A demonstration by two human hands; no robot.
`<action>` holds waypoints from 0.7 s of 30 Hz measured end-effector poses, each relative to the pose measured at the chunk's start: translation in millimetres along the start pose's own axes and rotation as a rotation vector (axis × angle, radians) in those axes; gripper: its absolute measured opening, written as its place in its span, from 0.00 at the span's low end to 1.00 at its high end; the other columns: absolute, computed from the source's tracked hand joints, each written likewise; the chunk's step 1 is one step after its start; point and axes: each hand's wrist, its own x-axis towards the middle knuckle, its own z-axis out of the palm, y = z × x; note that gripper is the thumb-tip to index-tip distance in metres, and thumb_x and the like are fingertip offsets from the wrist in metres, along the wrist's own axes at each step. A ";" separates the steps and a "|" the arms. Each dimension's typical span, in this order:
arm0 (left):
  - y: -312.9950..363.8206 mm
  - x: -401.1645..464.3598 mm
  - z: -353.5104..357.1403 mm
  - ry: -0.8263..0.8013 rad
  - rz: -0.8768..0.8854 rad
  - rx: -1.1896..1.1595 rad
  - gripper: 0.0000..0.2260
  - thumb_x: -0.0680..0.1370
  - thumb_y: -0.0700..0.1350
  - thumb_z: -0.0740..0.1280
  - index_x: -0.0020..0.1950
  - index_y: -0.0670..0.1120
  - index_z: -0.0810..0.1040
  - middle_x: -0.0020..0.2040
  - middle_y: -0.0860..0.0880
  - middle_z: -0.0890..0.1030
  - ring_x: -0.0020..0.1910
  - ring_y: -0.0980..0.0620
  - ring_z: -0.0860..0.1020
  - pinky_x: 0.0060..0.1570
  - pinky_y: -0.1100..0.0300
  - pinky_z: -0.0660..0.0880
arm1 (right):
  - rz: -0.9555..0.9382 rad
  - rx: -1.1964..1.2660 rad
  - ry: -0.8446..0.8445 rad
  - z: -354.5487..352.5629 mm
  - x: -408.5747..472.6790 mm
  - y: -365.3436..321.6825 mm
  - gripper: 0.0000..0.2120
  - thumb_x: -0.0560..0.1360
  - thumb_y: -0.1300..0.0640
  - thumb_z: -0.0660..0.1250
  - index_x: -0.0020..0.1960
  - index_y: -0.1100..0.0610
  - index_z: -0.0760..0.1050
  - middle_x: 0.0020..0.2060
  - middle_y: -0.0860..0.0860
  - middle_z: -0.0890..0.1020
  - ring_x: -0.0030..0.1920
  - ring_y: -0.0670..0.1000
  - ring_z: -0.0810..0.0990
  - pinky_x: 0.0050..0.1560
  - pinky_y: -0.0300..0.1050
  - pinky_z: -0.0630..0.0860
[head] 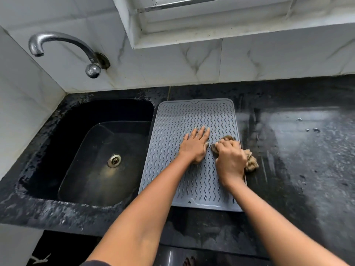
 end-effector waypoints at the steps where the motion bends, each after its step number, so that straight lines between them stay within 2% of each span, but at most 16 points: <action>1: 1.0 -0.6 0.1 0.002 0.005 0.002 0.24 0.84 0.49 0.45 0.78 0.51 0.40 0.80 0.49 0.41 0.79 0.47 0.42 0.76 0.48 0.42 | 0.027 0.001 0.020 -2.6 -11.6 0.4 0.08 0.68 0.70 0.70 0.41 0.60 0.83 0.39 0.56 0.86 0.41 0.58 0.81 0.38 0.49 0.79; 5: 2.6 -2.8 -1.2 0.004 -0.003 0.011 0.24 0.84 0.49 0.45 0.78 0.50 0.40 0.80 0.49 0.41 0.79 0.46 0.42 0.76 0.48 0.42 | 0.033 -0.065 -0.001 -16.5 -46.3 -0.1 0.09 0.62 0.71 0.70 0.29 0.58 0.79 0.28 0.54 0.82 0.31 0.57 0.78 0.31 0.44 0.73; 7: 4.9 -6.2 -3.4 -0.001 -0.007 0.016 0.24 0.84 0.49 0.46 0.79 0.50 0.41 0.80 0.48 0.41 0.79 0.46 0.42 0.76 0.47 0.42 | 0.047 -0.081 -0.065 -27.0 -42.5 -3.1 0.09 0.62 0.70 0.70 0.27 0.59 0.79 0.27 0.54 0.82 0.31 0.57 0.78 0.32 0.44 0.71; 9: 7.8 -13.7 -2.8 -0.020 -0.005 0.031 0.25 0.84 0.48 0.47 0.79 0.49 0.41 0.80 0.47 0.42 0.79 0.45 0.43 0.76 0.46 0.42 | 0.094 -0.030 -0.093 -37.3 -30.2 -3.9 0.06 0.67 0.65 0.72 0.33 0.58 0.83 0.31 0.56 0.84 0.34 0.57 0.80 0.35 0.43 0.69; 11: 8.3 -25.8 -0.9 -0.041 0.016 0.030 0.25 0.84 0.48 0.48 0.79 0.47 0.41 0.80 0.47 0.43 0.79 0.46 0.44 0.76 0.46 0.42 | 0.119 0.035 -0.068 -43.0 -13.4 -3.1 0.05 0.72 0.62 0.70 0.41 0.57 0.85 0.39 0.57 0.85 0.40 0.58 0.81 0.40 0.44 0.73; 13: 7.7 -36.9 4.8 -0.045 0.041 0.005 0.26 0.84 0.48 0.48 0.79 0.47 0.41 0.80 0.47 0.43 0.79 0.46 0.44 0.76 0.47 0.42 | 0.060 0.021 -0.124 -41.9 -0.4 -0.7 0.10 0.73 0.66 0.65 0.48 0.57 0.83 0.48 0.55 0.85 0.49 0.57 0.79 0.49 0.48 0.76; 15: 6.4 -47.7 11.3 -0.033 0.037 -0.001 0.25 0.84 0.49 0.47 0.78 0.47 0.40 0.80 0.48 0.42 0.79 0.46 0.43 0.76 0.47 0.42 | 0.016 -0.017 -0.206 -36.5 -4.9 -1.7 0.13 0.73 0.67 0.64 0.52 0.56 0.82 0.52 0.53 0.83 0.54 0.56 0.77 0.53 0.49 0.76; 16: 6.8 -49.3 12.9 -0.030 0.034 0.000 0.25 0.84 0.49 0.47 0.78 0.47 0.40 0.80 0.48 0.42 0.79 0.46 0.42 0.76 0.47 0.42 | 0.020 -0.049 -0.194 -34.8 -15.1 -2.9 0.11 0.72 0.67 0.65 0.50 0.57 0.82 0.51 0.53 0.84 0.53 0.56 0.78 0.51 0.50 0.76; 18: 6.6 -48.4 14.0 -0.036 0.024 -0.008 0.25 0.84 0.49 0.47 0.78 0.48 0.40 0.80 0.48 0.41 0.78 0.46 0.41 0.76 0.47 0.42 | 0.011 -0.101 -0.116 -34.0 -50.0 -5.2 0.07 0.67 0.67 0.70 0.41 0.58 0.81 0.41 0.54 0.84 0.44 0.57 0.80 0.42 0.50 0.76; 21: 9.4 -45.6 13.6 -0.013 0.015 -0.014 0.25 0.84 0.48 0.47 0.78 0.48 0.40 0.80 0.49 0.41 0.78 0.47 0.41 0.76 0.48 0.42 | -0.061 -0.111 0.006 -32.2 -95.9 3.5 0.10 0.58 0.69 0.74 0.30 0.58 0.76 0.29 0.54 0.81 0.33 0.58 0.78 0.31 0.47 0.73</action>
